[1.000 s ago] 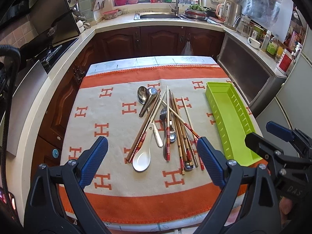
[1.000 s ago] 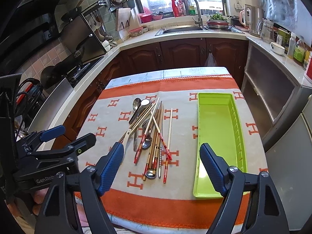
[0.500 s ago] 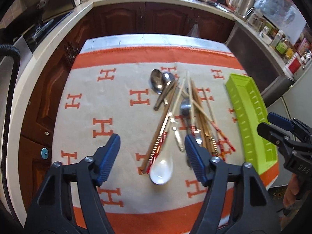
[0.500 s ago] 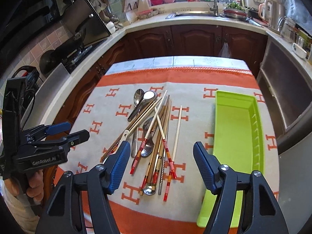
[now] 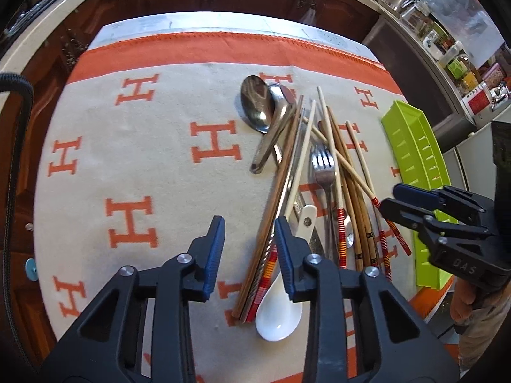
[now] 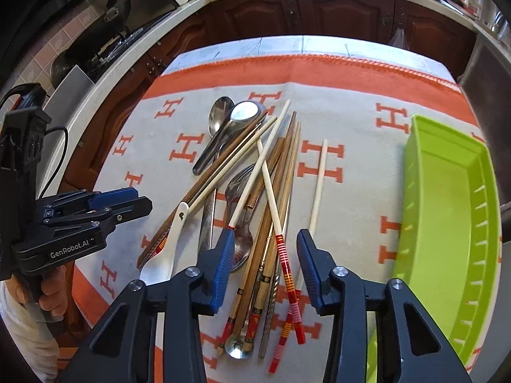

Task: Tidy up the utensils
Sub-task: 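Grasp a red-striped chopstick with the right tool while the left tool grasps a wooden chopstick, then lift both held chopsticks and carry them over the lime-green tray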

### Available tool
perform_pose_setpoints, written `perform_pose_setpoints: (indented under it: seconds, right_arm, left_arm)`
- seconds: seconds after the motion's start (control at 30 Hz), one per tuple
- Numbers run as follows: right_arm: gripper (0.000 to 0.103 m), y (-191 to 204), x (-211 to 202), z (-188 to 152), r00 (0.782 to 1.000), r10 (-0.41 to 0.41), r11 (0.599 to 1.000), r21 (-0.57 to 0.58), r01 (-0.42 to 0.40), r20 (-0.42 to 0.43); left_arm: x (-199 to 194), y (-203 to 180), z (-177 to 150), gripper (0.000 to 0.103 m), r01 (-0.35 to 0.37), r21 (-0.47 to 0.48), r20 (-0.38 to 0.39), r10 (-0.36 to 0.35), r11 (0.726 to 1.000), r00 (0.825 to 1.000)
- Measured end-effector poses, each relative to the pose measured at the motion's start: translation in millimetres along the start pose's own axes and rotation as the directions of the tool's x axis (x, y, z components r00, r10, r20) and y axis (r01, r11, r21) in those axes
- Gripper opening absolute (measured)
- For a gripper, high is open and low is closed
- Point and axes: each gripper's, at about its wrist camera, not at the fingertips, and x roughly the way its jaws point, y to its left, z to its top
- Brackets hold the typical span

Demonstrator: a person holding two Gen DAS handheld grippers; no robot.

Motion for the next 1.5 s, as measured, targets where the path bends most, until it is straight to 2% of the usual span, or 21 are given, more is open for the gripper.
perform_pose_setpoints:
  seconds: [0.17, 0.3, 0.47, 0.77, 1.03, 1.1, 1.3, 1.5]
  right_arm:
    - [0.028, -1.5, 23.1, 0.9, 0.999, 0.005, 1.0, 0.004, -0.004, -0.047]
    - [0.008, -6.3, 36.9, -1.3, 0.996, 0.014, 1.0, 0.016, -0.013, -0.085]
    - [0.006, -5.8, 36.1, -12.2, 0.997, 0.034, 0.999, 0.02, -0.033, -0.073]
    - [0.006, -12.5, -4.1, -40.3, 0.994, 0.109, 0.988, 0.113, -0.105, -0.03]
    - [0.006, -19.9, -26.2, -57.9, 0.993, 0.121, 0.98, 0.159, -0.121, 0.005]
    - [0.006, -22.9, -27.3, -60.4, 0.993, 0.119, 0.979, 0.164, -0.119, 0.013]
    - [0.006, -23.8, -34.3, -65.3, 0.989, 0.143, 0.971, 0.188, -0.147, 0.038]
    - [0.006, -27.7, -55.0, -79.3, 0.986, 0.15, 0.967, 0.198, -0.16, 0.067]
  left_arm:
    - [13.3, -10.8, 5.6, 0.026, 0.028, 0.051, -0.018, -0.027, 0.998, 0.999]
    - [22.4, -14.5, 8.0, 0.024, 0.02, 0.078, -0.034, -0.018, 0.997, 0.999]
    - [31.3, -12.3, 10.1, 0.024, 0.013, 0.094, -0.053, -0.008, 0.995, 0.999]
    - [40.9, -15.0, 11.8, 0.022, 0.005, 0.137, -0.057, 0.002, 0.991, 0.998]
    - [50.0, -22.8, 14.3, 0.019, -0.067, 0.199, -0.048, 0.078, 0.978, 0.996]
    - [50.4, -24.5, 14.0, 0.009, -0.093, 0.2, -0.039, 0.103, 0.975, 0.994]
    - [36.7, -21.0, 8.2, 0.005, -0.12, 0.148, -0.017, 0.123, 0.982, 0.992]
    - [-7.6, -19.8, -7.5, 0.005, -0.073, 0.072, 0.021, 0.072, 0.995, 0.997]
